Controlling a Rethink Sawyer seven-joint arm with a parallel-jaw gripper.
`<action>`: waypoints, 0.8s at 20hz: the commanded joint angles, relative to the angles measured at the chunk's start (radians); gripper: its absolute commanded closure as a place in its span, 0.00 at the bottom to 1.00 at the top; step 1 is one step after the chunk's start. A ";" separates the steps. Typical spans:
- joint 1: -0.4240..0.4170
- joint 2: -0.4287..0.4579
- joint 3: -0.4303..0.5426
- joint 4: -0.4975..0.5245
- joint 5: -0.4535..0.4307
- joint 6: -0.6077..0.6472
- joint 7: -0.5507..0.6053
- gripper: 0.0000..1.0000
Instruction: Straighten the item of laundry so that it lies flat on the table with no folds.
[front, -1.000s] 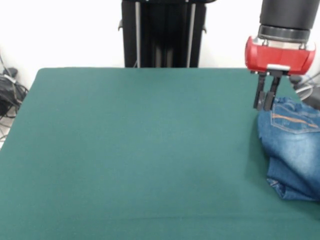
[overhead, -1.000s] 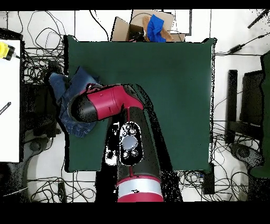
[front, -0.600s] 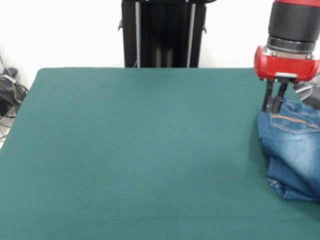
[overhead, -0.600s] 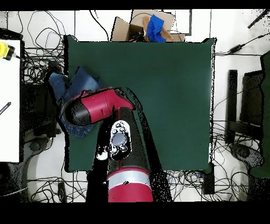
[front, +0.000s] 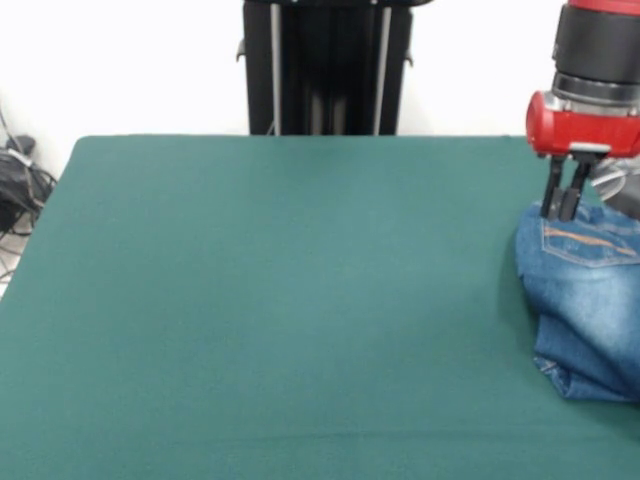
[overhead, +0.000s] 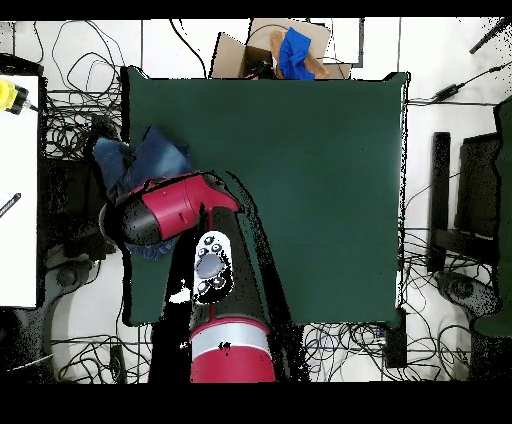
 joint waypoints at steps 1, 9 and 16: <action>0.009 -0.012 0.048 0.093 0.039 0.064 0.060 1.00; 0.018 -0.058 0.051 0.098 0.057 0.120 0.042 1.00; 0.011 -0.102 0.065 0.121 0.081 0.163 0.021 1.00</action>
